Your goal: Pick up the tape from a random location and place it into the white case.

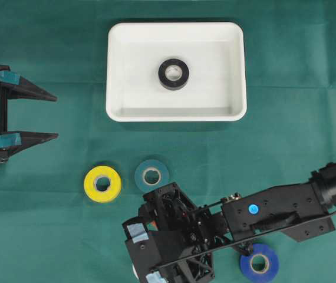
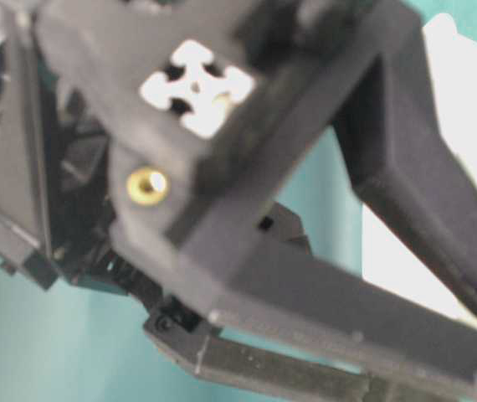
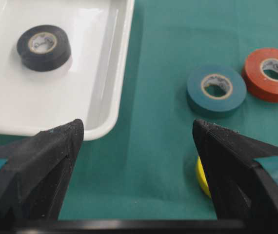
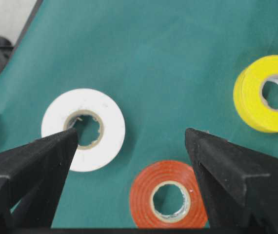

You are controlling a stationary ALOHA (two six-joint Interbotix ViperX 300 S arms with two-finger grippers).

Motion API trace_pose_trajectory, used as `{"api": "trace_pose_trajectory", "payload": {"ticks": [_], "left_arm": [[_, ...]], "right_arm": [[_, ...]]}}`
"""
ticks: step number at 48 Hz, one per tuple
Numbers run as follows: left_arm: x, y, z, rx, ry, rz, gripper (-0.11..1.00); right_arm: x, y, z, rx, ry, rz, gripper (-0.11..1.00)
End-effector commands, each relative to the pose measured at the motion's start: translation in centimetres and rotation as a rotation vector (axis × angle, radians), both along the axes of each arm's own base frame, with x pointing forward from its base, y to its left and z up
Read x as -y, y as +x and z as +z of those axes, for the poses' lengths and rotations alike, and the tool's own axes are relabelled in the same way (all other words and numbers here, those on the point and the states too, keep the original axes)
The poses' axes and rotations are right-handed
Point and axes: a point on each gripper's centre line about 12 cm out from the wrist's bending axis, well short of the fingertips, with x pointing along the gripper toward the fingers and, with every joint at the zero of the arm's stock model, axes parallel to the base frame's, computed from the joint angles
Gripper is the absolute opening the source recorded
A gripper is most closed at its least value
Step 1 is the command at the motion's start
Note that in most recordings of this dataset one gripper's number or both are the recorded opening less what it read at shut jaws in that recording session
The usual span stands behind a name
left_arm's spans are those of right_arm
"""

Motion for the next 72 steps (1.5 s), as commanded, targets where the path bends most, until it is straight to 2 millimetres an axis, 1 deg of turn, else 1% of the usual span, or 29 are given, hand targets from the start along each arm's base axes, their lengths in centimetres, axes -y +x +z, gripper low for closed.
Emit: {"api": "trace_pose_trajectory", "payload": {"ticks": [1,18,30,41,57,65,72], "left_arm": [[0.0,0.2,0.5,0.014,0.001,0.001,0.9],[-0.1,0.2,0.4,0.012,0.001,0.003,0.9],[0.0,0.2,0.4,0.012,0.001,0.001,0.9],[0.0,0.3,0.4,0.009,0.002,0.001,0.9],[-0.1,0.3,0.3,0.004,0.002,0.001,0.9],[-0.1,0.3,0.3,0.004,0.002,0.002,0.9],[-0.1,0.3,0.3,0.004,0.002,0.001,0.9]], "right_arm": [[-0.3,0.3,1.8,0.044,0.017,0.001,0.9],[-0.3,0.3,1.7,0.043,0.017,0.001,0.9],[-0.3,0.5,1.0,0.034,0.014,0.001,0.9],[-0.5,0.9,-0.9,0.001,0.002,0.001,0.9],[-1.2,1.7,-4.1,-0.018,-0.004,0.009,0.9],[-1.7,2.0,-6.3,-0.028,-0.003,0.015,0.9],[-1.9,2.3,-7.7,-0.031,0.006,0.005,0.9]]}}
